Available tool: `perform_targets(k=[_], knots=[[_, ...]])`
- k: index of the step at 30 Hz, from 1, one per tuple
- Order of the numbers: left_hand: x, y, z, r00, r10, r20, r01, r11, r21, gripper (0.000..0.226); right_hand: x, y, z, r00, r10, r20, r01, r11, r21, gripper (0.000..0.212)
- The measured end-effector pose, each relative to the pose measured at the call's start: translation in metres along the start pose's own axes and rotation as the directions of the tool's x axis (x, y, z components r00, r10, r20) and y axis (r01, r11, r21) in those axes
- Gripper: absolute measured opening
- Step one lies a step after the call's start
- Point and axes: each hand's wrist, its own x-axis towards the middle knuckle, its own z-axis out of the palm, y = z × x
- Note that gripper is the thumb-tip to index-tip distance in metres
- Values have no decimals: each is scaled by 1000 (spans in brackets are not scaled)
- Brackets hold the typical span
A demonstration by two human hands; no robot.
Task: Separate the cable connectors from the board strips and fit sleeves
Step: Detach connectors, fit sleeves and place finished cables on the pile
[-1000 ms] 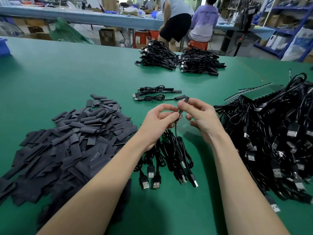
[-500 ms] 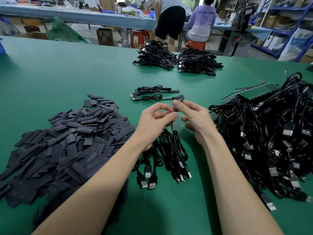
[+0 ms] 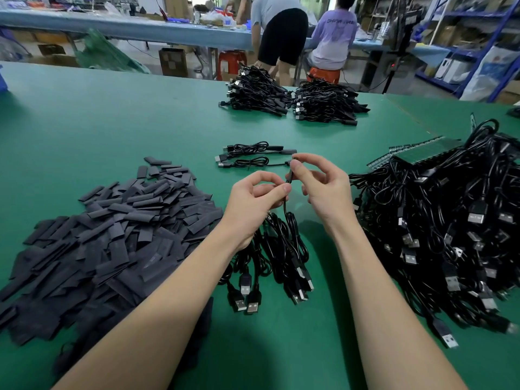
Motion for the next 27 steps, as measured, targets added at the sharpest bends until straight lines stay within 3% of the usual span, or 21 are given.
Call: perform_targets(k=[10,13,17,21,24,27], knots=[[-2,0,0,999,34,-9,-34,999,41,11,-3,5,2,1000,6,-13,-6,999,-38,9],[-2,1,1,998,56,12,-56,996,65,11,-2,-3,3,1000,-5,-30,6,1000,28,7],[-2,3,3,995,-11,97,-17,957,289,33,3,-12,-5,980,-4,-200,24,995,100,5],[-5,9,9,989,-27,144,-26,934,356,27,6,-14,-6,946,40,-321,13,987,162,3],[-4,22,10,992,32,124,-70,948,310,26,8,-15,-6,946,115,-303,-58,980,191,8],[13,48,6,986,149,76,-166,912,375,23,10,-11,-11,944,211,-253,-161,965,206,17]])
